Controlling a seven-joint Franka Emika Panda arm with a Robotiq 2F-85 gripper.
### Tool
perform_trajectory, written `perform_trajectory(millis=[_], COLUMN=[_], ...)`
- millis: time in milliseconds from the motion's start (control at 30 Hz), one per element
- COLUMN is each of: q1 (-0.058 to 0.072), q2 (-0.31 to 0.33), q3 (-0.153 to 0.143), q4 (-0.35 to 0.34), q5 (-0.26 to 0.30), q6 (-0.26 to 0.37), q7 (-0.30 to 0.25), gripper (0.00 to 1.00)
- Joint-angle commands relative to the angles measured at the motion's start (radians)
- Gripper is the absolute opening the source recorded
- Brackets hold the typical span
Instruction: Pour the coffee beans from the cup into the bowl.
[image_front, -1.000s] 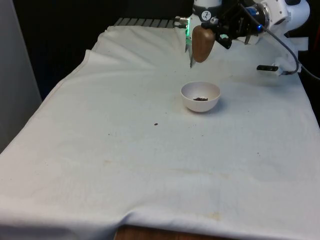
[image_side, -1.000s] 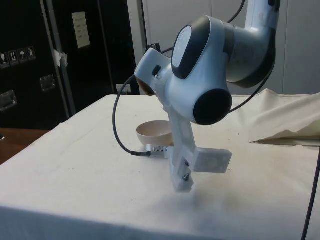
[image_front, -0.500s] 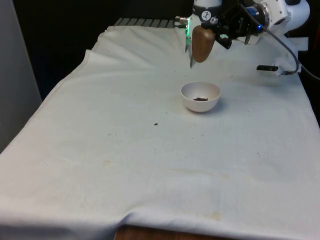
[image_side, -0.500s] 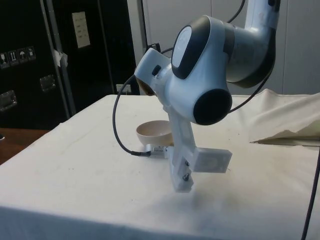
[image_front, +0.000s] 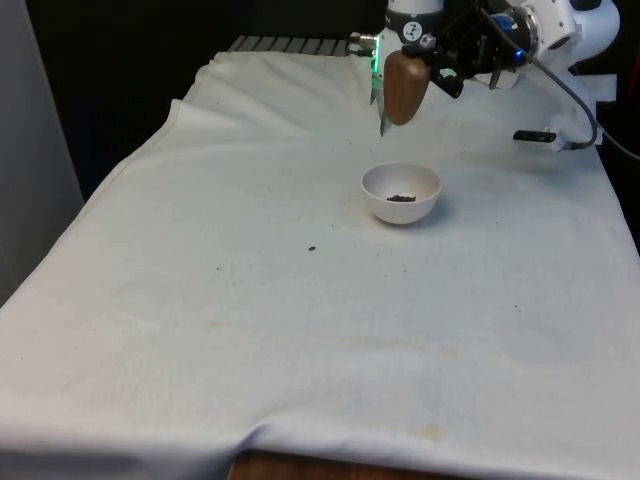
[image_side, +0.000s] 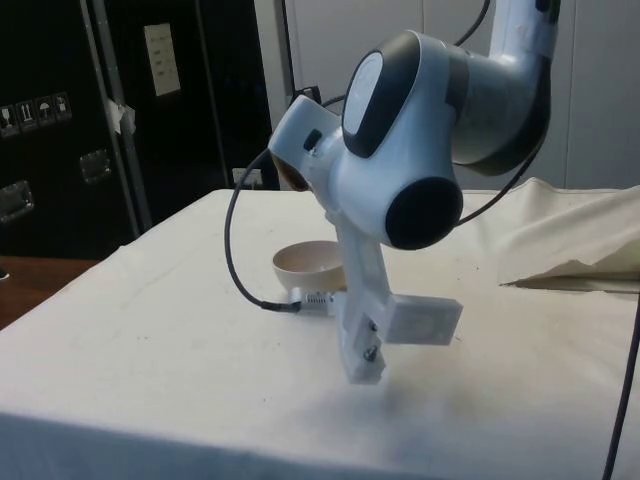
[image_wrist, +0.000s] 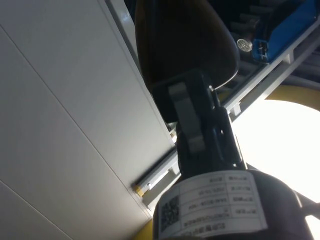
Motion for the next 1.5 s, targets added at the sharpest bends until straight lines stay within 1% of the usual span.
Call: perform_trajectory(millis=[0,167,200,233,333,467,500,533,800,833,867,933,1067,1100,1133,1167,1333,1367,1400,1467], q1=[-0.005,-0.015,-0.009,-0.018,-0.023,-0.03,-0.021,-0.031,-0.041,-0.032,-0.042,-0.044,-0.047,-0.039,-0.048,-0.048,-0.049,-0.041,-0.049,-0.051], q2=[-0.001,-0.007,0.0,-0.009,-0.013,-0.022,-0.015,-0.024,-0.047,-0.037,-0.05,-0.056,-0.074,-0.067,-0.077,-0.084,-0.101,-0.094,-0.104,-0.113], q3=[0.0,-0.006,-0.008,-0.007,-0.011,-0.025,-0.025,-0.028,-0.056,-0.057,-0.059,-0.065,-0.086,-0.088,-0.091,-0.1,-0.126,-0.129,-0.131,-0.148], q4=[0.004,0.012,0.013,0.013,0.017,0.021,0.021,0.022,0.026,0.029,0.027,0.028,0.03,0.032,0.03,0.03,0.028,0.032,0.028,0.028], q5=[0.003,0.008,0.003,0.008,0.009,0.008,0.006,0.008,0.008,0.006,0.008,0.008,0.008,0.006,0.007,0.007,0.006,0.006,0.006,0.006], q6=[0.012,0.035,0.016,0.041,0.058,0.093,0.066,0.1,0.167,0.142,0.175,0.189,0.229,0.206,0.237,0.252,0.297,0.275,0.306,0.333], q7=[0.003,0.014,0.016,0.017,0.024,0.037,0.037,0.04,0.054,0.054,0.054,0.056,0.057,0.057,0.057,0.057,0.062,0.061,0.063,0.065], gripper=[0.0,0.0,0.0,0.0,0.0,0.0,0.0,0.0,0.0,0.0,0.0,0.0,0.0,0.0,0.0,0.0,0.0,0.0,0.0,0.0])
